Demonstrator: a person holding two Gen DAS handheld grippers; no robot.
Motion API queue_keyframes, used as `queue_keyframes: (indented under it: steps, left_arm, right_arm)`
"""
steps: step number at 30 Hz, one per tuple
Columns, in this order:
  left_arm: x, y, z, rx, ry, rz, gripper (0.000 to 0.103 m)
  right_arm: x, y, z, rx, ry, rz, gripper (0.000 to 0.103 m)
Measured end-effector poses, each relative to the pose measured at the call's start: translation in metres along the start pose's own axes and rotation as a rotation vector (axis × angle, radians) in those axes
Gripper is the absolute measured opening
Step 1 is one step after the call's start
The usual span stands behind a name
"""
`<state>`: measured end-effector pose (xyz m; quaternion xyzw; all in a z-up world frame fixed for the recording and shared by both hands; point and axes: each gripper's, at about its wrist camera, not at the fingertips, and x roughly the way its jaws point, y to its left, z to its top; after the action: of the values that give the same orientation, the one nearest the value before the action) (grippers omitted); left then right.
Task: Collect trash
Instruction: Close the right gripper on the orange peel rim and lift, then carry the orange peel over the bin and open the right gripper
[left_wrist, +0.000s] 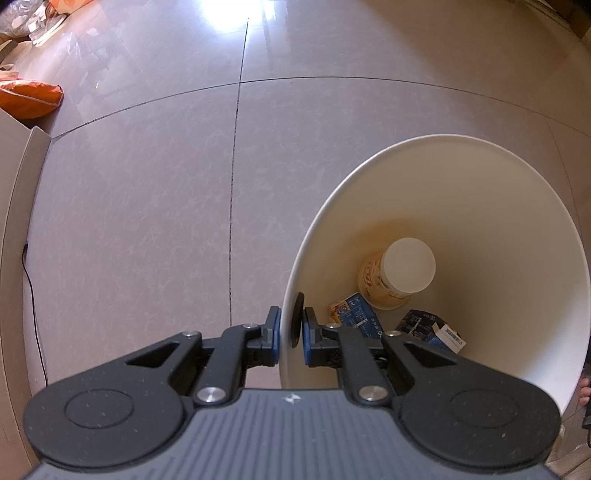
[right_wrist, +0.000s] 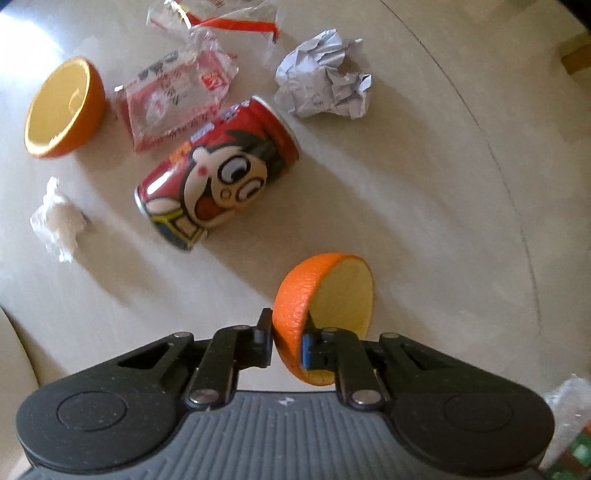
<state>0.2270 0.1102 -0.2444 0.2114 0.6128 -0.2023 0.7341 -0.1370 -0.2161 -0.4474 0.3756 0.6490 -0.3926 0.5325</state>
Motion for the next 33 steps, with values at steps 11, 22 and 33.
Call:
queue_keyframes:
  steps: [11, 22, 33]
  left_arm:
    - [0.0, 0.0, 0.0, 0.002, 0.0, -0.001, 0.01]
    - [0.0, -0.003, 0.001, 0.006, -0.001, 0.007, 0.01]
    - [0.001, -0.005, 0.0, 0.008, -0.004, 0.013, 0.011]
  right_arm:
    - [-0.073, 0.063, -0.013, -0.245, -0.014, -0.034, 0.016]
    - [-0.249, 0.119, -0.051, -0.592, -0.206, 0.163, 0.017]
    - [-0.334, 0.209, -0.118, -0.885, -0.305, 0.382, 0.022]
